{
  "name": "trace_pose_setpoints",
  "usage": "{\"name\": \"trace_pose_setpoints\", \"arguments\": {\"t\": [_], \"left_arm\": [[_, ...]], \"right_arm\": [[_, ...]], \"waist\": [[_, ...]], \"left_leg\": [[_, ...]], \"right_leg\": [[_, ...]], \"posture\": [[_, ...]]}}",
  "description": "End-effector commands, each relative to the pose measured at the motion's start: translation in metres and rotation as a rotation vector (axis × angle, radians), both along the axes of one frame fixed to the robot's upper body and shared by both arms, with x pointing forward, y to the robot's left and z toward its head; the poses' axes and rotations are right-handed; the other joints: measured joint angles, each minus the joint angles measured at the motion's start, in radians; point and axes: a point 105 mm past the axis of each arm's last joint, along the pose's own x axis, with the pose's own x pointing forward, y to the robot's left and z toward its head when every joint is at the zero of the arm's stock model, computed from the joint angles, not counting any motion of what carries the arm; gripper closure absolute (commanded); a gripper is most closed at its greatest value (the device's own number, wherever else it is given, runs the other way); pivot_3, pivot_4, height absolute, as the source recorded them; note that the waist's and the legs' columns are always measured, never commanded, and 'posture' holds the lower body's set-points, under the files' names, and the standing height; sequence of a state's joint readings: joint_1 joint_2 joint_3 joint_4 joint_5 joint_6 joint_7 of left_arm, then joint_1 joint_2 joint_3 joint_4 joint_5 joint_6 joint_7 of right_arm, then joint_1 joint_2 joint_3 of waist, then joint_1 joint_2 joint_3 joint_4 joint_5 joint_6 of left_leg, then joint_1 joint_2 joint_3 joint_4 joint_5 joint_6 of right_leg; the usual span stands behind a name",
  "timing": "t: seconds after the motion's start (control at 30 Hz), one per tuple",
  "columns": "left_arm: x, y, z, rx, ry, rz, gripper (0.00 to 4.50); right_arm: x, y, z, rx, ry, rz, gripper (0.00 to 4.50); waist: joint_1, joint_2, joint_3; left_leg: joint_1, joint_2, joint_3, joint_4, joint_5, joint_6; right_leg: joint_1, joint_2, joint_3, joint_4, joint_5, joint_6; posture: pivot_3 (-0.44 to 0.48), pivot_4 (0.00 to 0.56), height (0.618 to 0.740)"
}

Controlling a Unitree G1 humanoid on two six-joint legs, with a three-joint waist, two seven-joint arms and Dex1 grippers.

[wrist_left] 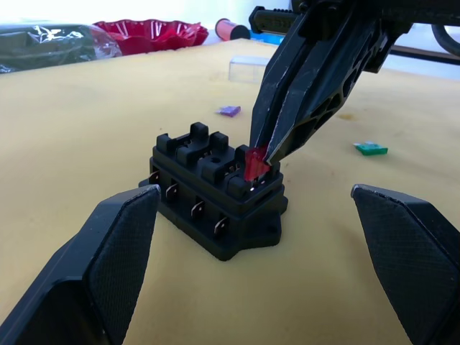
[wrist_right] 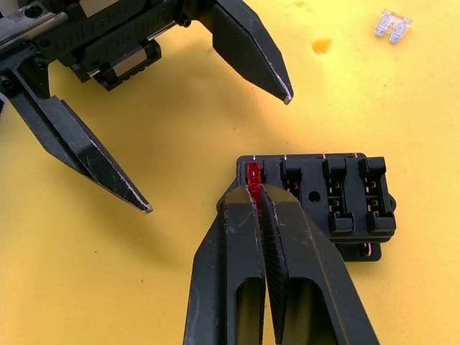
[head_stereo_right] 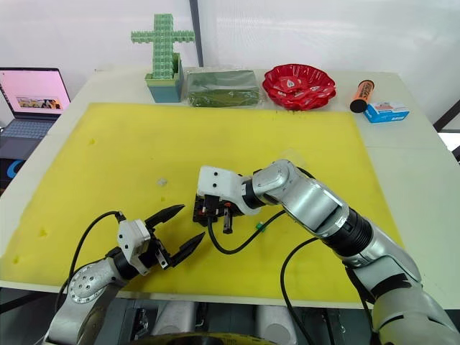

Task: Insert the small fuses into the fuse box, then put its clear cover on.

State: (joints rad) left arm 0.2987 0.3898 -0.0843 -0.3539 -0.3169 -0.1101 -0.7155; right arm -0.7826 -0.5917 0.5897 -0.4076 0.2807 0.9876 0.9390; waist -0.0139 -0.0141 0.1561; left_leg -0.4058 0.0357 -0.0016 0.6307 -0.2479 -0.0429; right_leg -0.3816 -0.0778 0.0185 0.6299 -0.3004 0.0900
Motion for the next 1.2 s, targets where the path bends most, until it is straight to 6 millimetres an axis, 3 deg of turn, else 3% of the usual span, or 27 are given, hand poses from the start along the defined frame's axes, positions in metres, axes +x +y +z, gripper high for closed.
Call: {"name": "trace_pose_setpoints", "arguments": {"t": [0.03, 0.63, 1.2], "left_arm": [[0.0, 0.001, 0.007, -0.01, -0.038, 0.003, 0.02], [0.001, 0.0, 0.006, -0.018, -0.048, 0.015, 0.02], [-0.001, 0.0, 0.002, -0.017, -0.049, 0.013, 0.02]], "right_arm": [[0.005, -0.007, -0.004, -0.014, 0.004, -0.045, 4.5], [0.007, -0.011, -0.017, -0.045, -0.004, -0.036, 4.5], [0.004, -0.01, -0.015, -0.03, -0.009, -0.026, 4.5]], "waist": [[0.0, 0.0, 0.0], [0.0, 0.0, 0.0], [0.0, 0.0, 0.0]], "left_leg": [[0.0, 0.0, 0.0, 0.0, 0.0, 0.0], [0.002, -0.001, 0.0, 0.0, 0.001, 0.002], [0.002, -0.001, -0.001, 0.0, 0.001, 0.002]], "right_leg": [[0.0, 0.0, 0.0, 0.0, 0.0, 0.0], [0.002, -0.001, 0.0, 0.0, 0.0, 0.0], [0.002, -0.003, 0.0, 0.0, 0.0, 0.0]], "posture": [[0.0, 0.15, 0.74], [0.0, 0.15, 0.74], [0.0, 0.15, 0.74]]}}
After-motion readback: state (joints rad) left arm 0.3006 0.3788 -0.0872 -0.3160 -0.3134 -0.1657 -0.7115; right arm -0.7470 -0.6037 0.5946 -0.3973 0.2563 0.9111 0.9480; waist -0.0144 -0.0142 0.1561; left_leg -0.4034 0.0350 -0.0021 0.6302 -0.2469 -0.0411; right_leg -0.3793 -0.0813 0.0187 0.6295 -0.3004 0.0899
